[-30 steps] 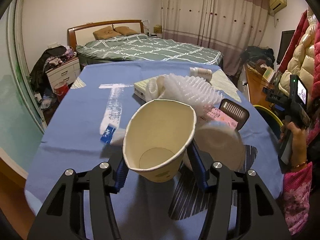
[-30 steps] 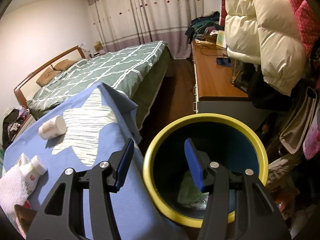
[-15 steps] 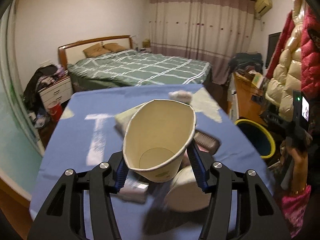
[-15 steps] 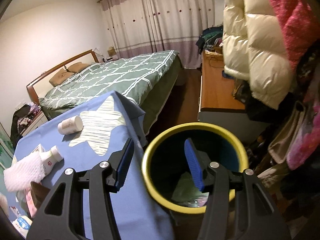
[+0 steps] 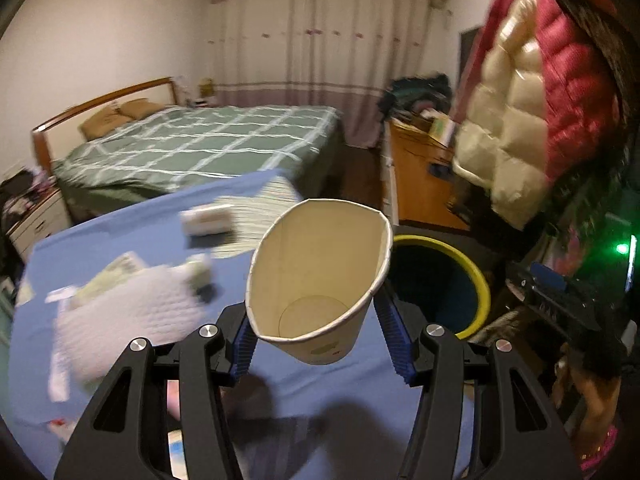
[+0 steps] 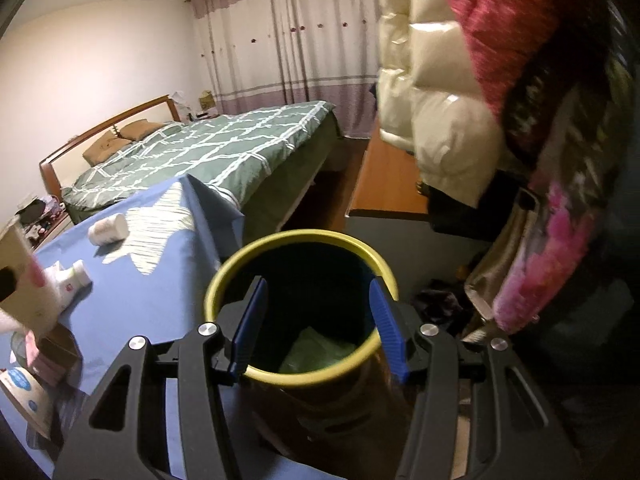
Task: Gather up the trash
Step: 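Grasp the paper cup with the left gripper and drop it into the bin, then return the left gripper to the table while the right gripper reaches for foam netting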
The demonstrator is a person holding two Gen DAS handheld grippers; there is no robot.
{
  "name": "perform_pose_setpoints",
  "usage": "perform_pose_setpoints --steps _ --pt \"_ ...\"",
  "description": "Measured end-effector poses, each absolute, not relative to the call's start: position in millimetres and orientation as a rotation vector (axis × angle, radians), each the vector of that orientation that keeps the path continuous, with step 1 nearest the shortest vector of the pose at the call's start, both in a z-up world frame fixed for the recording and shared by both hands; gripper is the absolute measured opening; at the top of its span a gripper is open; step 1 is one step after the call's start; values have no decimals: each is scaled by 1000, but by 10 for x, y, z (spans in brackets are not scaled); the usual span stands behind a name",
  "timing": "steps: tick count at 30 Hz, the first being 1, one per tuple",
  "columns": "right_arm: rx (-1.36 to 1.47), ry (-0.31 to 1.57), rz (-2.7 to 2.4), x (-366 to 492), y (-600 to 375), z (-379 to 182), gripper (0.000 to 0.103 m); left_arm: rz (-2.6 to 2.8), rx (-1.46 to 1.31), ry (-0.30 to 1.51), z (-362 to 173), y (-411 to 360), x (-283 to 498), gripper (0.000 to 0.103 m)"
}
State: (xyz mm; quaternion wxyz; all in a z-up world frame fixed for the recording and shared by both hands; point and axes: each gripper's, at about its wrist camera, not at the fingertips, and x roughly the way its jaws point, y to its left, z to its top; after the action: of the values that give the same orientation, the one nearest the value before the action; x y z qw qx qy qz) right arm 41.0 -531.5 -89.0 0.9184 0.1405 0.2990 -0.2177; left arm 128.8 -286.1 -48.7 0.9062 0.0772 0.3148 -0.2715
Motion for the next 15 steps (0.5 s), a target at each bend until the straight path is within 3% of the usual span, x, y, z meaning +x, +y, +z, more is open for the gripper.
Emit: perform_pose_setpoints --steps 12,14,15 --pt "340 599 -533 63 -5693 -961 55 -627 192 727 -1032 -4114 1623 58" --pt "336 597 -544 58 -5691 -959 55 -624 204 726 -1100 -4234 1658 79" --pt "337 598 -548 55 -5697 -961 55 -618 205 718 -1110 -4267 1658 83"
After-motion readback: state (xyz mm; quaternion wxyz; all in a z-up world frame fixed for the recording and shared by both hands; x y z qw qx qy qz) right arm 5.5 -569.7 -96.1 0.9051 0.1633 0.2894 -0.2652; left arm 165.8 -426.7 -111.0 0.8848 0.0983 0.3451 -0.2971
